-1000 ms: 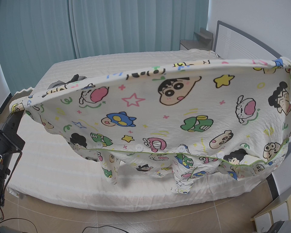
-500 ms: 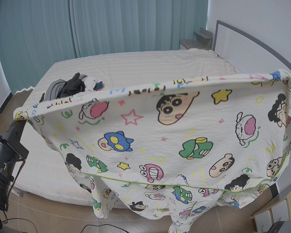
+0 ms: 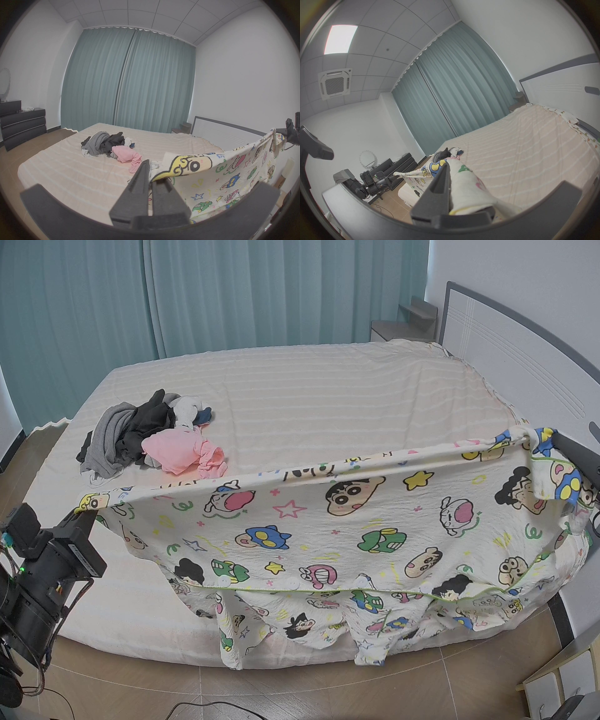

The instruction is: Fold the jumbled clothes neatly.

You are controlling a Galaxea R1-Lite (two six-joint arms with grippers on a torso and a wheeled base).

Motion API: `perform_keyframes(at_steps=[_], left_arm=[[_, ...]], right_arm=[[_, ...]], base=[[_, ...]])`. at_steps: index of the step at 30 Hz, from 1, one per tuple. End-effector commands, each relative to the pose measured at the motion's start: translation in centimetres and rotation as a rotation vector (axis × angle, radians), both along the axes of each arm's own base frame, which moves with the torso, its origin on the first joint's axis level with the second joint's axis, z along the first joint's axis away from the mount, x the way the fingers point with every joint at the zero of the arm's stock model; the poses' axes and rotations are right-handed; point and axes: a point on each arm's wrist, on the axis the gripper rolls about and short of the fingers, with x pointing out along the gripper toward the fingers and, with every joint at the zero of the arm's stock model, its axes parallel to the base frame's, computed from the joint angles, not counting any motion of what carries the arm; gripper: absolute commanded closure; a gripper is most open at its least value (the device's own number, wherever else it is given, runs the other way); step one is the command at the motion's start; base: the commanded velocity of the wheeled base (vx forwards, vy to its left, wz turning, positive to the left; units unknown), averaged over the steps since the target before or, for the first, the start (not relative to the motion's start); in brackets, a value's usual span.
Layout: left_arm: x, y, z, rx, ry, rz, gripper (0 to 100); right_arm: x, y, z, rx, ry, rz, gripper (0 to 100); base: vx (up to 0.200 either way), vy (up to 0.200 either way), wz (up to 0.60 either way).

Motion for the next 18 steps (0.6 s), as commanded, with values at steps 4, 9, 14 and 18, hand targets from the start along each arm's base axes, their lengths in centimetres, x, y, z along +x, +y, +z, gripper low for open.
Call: perform_keyframes(at_steps=[4,9,14,18], left_arm=[[4.0,-0.9,-0.7,0.007,0.075,0.054,100],[6.4,-2.1,-1.2,0.021,0.110,0.022,100],[9.8,-3.0,-2.0,0.036,0.145,0.045,100],[11.9,-3.6,-2.5,0.036,0.157,0.053,100]], right_arm=[[3.8,0.2,-2.0,-0.036,0.132,-0.058,100],[6.6,-0.1,-3.2,-0.045,0.177,-0.107,100],[9.4,-0.1,-4.4,-0.046,0.172,-0.135,100],[11.2,-0.2,-5.1,-0.049,0.175,-0.153,100]], base=[[0.050,0.000,0.00],[0.200,0.000,0.00],[0.200,0.000,0.00],[0.200,0.000,0.00]])
